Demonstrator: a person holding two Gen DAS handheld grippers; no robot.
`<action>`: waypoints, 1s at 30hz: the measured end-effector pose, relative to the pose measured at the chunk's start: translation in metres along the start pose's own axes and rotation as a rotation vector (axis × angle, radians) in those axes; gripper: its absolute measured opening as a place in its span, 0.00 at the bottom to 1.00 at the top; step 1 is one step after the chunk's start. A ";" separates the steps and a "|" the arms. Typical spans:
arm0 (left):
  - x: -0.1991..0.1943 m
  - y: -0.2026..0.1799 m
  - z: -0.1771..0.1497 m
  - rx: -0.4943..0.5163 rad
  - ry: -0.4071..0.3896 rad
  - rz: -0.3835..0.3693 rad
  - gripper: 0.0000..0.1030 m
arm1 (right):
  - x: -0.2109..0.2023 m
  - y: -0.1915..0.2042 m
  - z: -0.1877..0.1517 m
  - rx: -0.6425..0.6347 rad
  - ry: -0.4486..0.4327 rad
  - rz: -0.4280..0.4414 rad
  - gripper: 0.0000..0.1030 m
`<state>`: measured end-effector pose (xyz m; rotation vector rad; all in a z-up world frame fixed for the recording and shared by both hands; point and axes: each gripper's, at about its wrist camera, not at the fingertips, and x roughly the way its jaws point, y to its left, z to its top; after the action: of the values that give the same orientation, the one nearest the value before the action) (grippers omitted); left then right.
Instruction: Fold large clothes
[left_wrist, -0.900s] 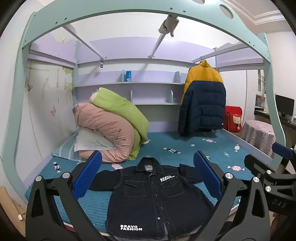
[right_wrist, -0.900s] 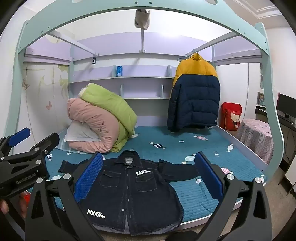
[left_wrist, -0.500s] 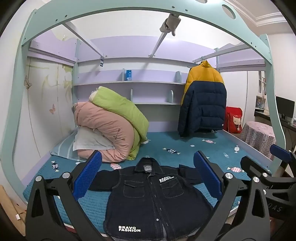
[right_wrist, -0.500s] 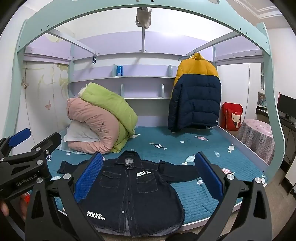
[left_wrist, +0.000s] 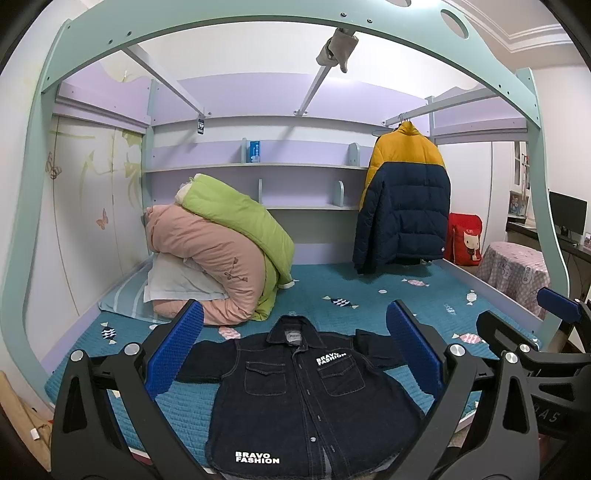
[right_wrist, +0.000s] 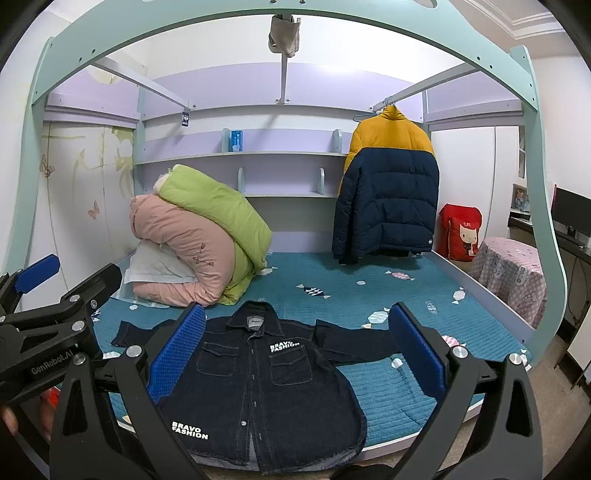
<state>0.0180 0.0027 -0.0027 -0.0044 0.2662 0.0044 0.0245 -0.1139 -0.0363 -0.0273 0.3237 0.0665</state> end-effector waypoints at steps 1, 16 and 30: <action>0.001 0.000 0.000 0.001 0.002 0.000 0.95 | -0.001 -0.001 0.000 0.001 -0.001 -0.001 0.93; -0.002 -0.004 -0.005 0.006 0.003 0.002 0.96 | -0.004 -0.007 0.002 0.004 -0.007 -0.004 0.93; 0.001 -0.005 -0.009 0.003 0.010 0.002 0.96 | -0.006 -0.008 0.002 0.003 -0.006 -0.005 0.93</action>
<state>0.0164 -0.0024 -0.0117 -0.0015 0.2762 0.0056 0.0198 -0.1225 -0.0323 -0.0251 0.3173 0.0616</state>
